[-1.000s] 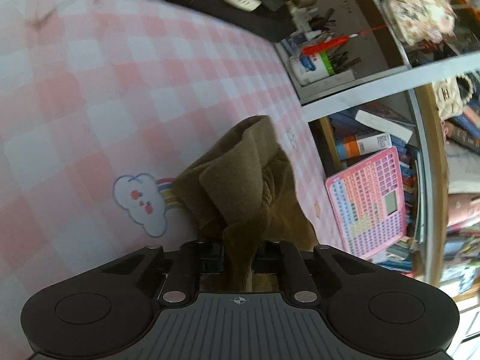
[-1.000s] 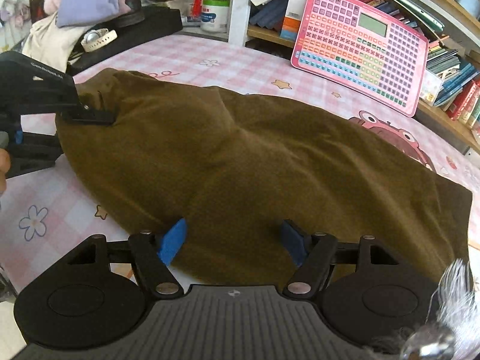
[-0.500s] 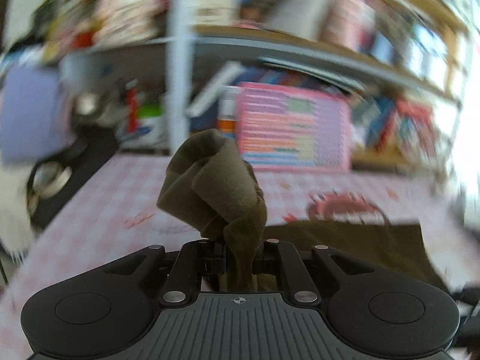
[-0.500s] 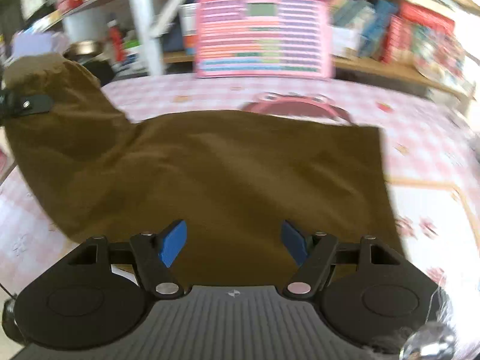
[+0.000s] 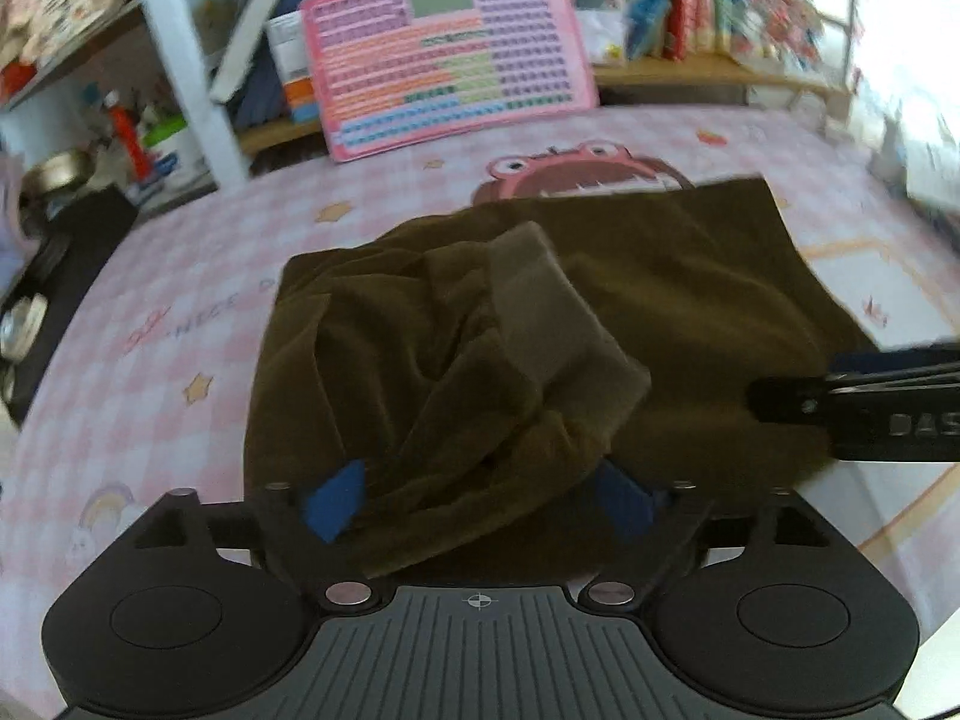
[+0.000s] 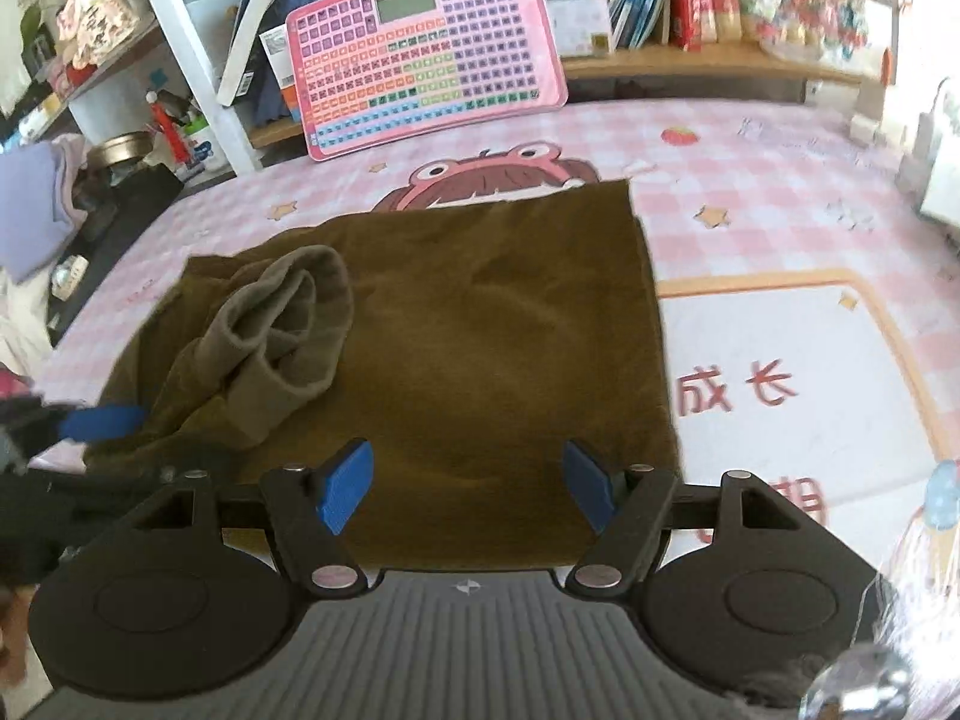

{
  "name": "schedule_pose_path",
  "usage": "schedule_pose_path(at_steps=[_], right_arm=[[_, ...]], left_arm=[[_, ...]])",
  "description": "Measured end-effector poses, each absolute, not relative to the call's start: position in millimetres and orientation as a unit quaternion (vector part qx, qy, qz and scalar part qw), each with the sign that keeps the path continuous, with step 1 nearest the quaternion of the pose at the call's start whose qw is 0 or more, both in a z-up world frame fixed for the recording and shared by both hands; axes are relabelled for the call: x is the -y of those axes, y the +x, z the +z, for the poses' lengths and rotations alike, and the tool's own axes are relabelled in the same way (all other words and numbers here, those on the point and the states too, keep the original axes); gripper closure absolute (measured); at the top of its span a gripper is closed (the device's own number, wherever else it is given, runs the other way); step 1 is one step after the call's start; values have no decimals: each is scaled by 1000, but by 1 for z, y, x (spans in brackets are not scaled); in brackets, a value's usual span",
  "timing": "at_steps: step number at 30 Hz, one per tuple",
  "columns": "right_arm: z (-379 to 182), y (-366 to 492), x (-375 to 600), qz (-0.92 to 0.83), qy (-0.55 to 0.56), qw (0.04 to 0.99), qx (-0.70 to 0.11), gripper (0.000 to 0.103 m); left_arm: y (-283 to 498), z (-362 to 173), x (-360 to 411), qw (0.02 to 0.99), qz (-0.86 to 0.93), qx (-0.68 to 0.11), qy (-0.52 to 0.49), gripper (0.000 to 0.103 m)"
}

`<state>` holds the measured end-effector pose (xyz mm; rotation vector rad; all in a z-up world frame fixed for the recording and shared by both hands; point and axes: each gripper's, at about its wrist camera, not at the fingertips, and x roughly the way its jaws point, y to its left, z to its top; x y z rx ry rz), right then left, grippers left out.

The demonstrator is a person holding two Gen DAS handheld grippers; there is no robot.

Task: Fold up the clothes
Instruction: 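Lay the waistband end over the garment with the left gripper and open it, then grasp the grey cuff with the right gripper and lift it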

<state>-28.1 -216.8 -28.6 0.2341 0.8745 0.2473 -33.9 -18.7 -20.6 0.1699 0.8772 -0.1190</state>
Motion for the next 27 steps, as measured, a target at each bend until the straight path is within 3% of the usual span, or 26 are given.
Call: schedule_pose_path(at_steps=[6,15,17,18,19,27], right_arm=[[-28,-6,216,154,186,865,-439,34],[-57,42,200,204,377,744,-513,28],[-61,50,191,204,390,732,-520,46],[-63,51,190,203,395,730,-520,74],[-65,51,190,202,400,728,-519,83],[-78,53,186,193,440,711,-513,85]], left_arm=[[-42,3,3,913,-90,-399,-8,14],[-75,16,-99,916,7,-349,-197,14],[-79,16,-116,913,34,-338,-228,14],[-80,15,-123,911,45,-334,-240,14],[-81,14,-129,909,52,-332,-247,14],[-78,9,-140,903,54,-340,-257,14]])
